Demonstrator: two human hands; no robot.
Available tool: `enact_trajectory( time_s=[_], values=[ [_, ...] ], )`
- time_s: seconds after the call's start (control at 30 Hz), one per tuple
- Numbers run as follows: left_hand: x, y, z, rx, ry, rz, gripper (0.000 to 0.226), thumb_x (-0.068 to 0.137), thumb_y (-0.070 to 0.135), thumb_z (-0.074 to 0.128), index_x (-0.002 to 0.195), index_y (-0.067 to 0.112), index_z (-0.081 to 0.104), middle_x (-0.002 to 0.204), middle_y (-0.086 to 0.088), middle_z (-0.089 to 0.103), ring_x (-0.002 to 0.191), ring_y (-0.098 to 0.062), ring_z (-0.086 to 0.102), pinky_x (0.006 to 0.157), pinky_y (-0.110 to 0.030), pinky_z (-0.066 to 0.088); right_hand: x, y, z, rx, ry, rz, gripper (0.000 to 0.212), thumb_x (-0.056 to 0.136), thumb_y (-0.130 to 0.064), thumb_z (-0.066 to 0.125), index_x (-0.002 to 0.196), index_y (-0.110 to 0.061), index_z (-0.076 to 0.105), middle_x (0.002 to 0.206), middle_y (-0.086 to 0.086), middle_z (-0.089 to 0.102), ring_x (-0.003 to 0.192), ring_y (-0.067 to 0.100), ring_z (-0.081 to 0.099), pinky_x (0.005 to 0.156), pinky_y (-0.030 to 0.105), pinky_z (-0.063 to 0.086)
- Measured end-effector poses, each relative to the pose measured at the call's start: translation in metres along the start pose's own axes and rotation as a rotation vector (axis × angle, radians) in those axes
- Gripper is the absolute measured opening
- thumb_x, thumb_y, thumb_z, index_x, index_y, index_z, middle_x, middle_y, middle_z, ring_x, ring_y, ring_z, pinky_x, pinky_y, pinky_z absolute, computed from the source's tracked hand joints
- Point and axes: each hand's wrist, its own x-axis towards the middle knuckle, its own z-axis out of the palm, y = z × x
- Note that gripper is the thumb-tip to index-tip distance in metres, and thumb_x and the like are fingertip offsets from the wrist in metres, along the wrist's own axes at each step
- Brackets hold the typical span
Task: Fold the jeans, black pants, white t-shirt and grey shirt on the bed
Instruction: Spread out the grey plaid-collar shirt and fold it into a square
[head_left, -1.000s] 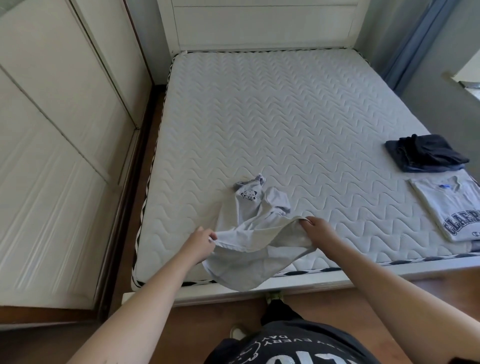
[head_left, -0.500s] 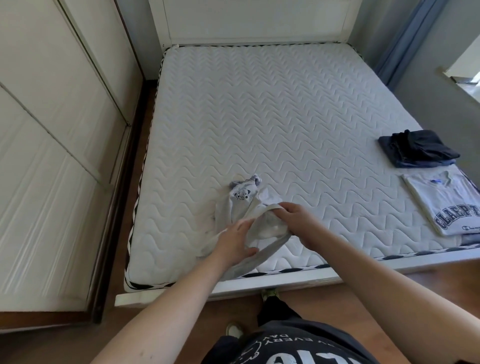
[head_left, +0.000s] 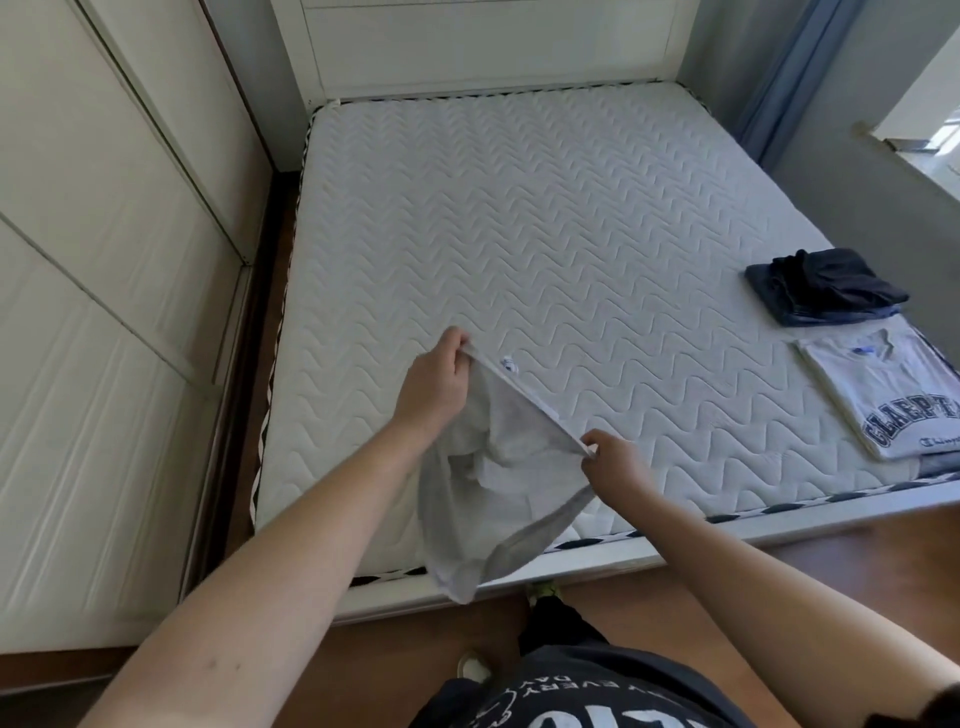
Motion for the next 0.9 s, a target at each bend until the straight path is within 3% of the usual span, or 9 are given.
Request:
enact_trajectory(
  time_s=[0.13, 0.23, 0.33, 0.43, 0.6, 0.67, 0.77, 0.83, 0.9],
  values=[
    [0.024, 0.042, -0.022, -0.151, 0.043, 0.037, 0.014, 0.098, 0.017, 0.043, 0.103, 0.017, 0.056, 0.088, 0.004, 0.063, 0.082, -0.018, 0.06, 0.066, -0.025, 0.038, 0.015, 0.006, 0.0, 0.071, 0.117, 0.085, 0.032, 0.088, -0.008, 0.047, 0.115, -0.017, 0.061, 0.111, 0.009, 0.062, 0.097, 0.029, 0.058, 0.07, 0.029, 0.042],
    [0.044, 0.059, -0.039, -0.248, 0.146, -0.025, 0.015, 0.1, 0.018, 0.039, 0.103, 0.02, 0.054, 0.084, 0.011, 0.059, 0.079, -0.01, 0.056, 0.064, -0.02, 0.038, 0.022, 0.014, -0.007, 0.18, 0.133, 0.177, 0.039, 0.087, -0.005, 0.044, 0.121, -0.016, 0.059, 0.125, 0.013, 0.053, 0.106, 0.032, 0.057, 0.08, 0.03, 0.042],
    [0.063, 0.066, -0.06, -0.316, 0.271, -0.099, 0.015, 0.1, 0.02, 0.036, 0.1, 0.021, 0.051, 0.084, 0.014, 0.056, 0.078, -0.003, 0.054, 0.064, -0.02, 0.037, 0.022, 0.04, -0.015, 0.19, 0.072, 0.255, 0.03, 0.09, -0.006, 0.046, 0.115, -0.014, 0.061, 0.11, 0.016, 0.064, 0.098, 0.032, 0.059, 0.074, 0.029, 0.04],
    [0.074, 0.067, -0.073, -0.305, 0.268, -0.101, 0.018, 0.101, 0.027, 0.036, 0.098, 0.023, 0.053, 0.085, 0.013, 0.057, 0.079, -0.001, 0.053, 0.064, -0.02, 0.037, 0.02, 0.062, -0.025, 0.237, 0.108, 0.239, 0.014, 0.092, -0.008, 0.049, 0.102, -0.013, 0.058, 0.088, 0.013, 0.062, 0.078, 0.027, 0.055, 0.065, 0.03, 0.037],
    [0.077, 0.056, -0.073, -0.144, 0.099, -0.229, 0.049, 0.098, 0.052, 0.032, 0.082, 0.016, 0.06, 0.078, 0.0, 0.059, 0.074, -0.019, 0.056, 0.063, -0.033, 0.044, 0.02, 0.062, -0.042, 0.669, 0.25, 0.344, 0.018, 0.096, -0.011, 0.033, 0.106, -0.003, 0.046, 0.093, 0.019, 0.052, 0.075, 0.032, 0.055, 0.066, 0.044, 0.054],
    [0.081, 0.044, -0.077, -0.084, 0.04, -0.233, 0.043, 0.093, 0.052, 0.045, 0.081, 0.014, 0.059, 0.076, -0.001, 0.058, 0.076, -0.024, 0.057, 0.066, -0.035, 0.048, 0.022, 0.064, -0.051, 0.765, 0.256, 0.356, 0.019, 0.098, -0.009, 0.032, 0.112, -0.002, 0.044, 0.097, 0.019, 0.051, 0.073, 0.031, 0.055, 0.057, 0.04, 0.056],
    [0.085, 0.024, -0.09, -0.006, -0.161, -0.266, 0.021, 0.082, 0.03, 0.067, 0.094, 0.019, 0.054, 0.087, -0.001, 0.057, 0.076, -0.02, 0.056, 0.059, -0.03, 0.044, 0.027, 0.068, -0.07, 0.843, 0.268, 0.327, 0.017, 0.103, -0.013, 0.042, 0.115, -0.003, 0.049, 0.098, 0.021, 0.053, 0.066, 0.027, 0.055, 0.044, 0.031, 0.056],
    [0.084, 0.013, -0.098, 0.107, -0.357, -0.284, 0.036, 0.076, 0.01, 0.064, 0.106, 0.025, 0.052, 0.096, -0.004, 0.054, 0.08, -0.02, 0.057, 0.057, -0.028, 0.048, 0.031, 0.071, -0.085, 0.861, 0.225, 0.282, 0.016, 0.1, -0.012, 0.051, 0.113, -0.002, 0.052, 0.092, 0.021, 0.054, 0.065, 0.029, 0.057, 0.043, 0.027, 0.056],
    [0.082, 0.002, -0.104, 0.334, -0.453, -0.208, 0.041, 0.077, 0.0, 0.059, 0.107, 0.028, 0.053, 0.104, -0.005, 0.054, 0.082, -0.019, 0.054, 0.057, -0.027, 0.045, 0.034, 0.073, -0.101, 0.67, 0.186, 0.185, 0.013, 0.097, -0.006, 0.056, 0.108, 0.001, 0.055, 0.09, 0.024, 0.055, 0.063, 0.031, 0.057, 0.044, 0.028, 0.056]
  ],
)
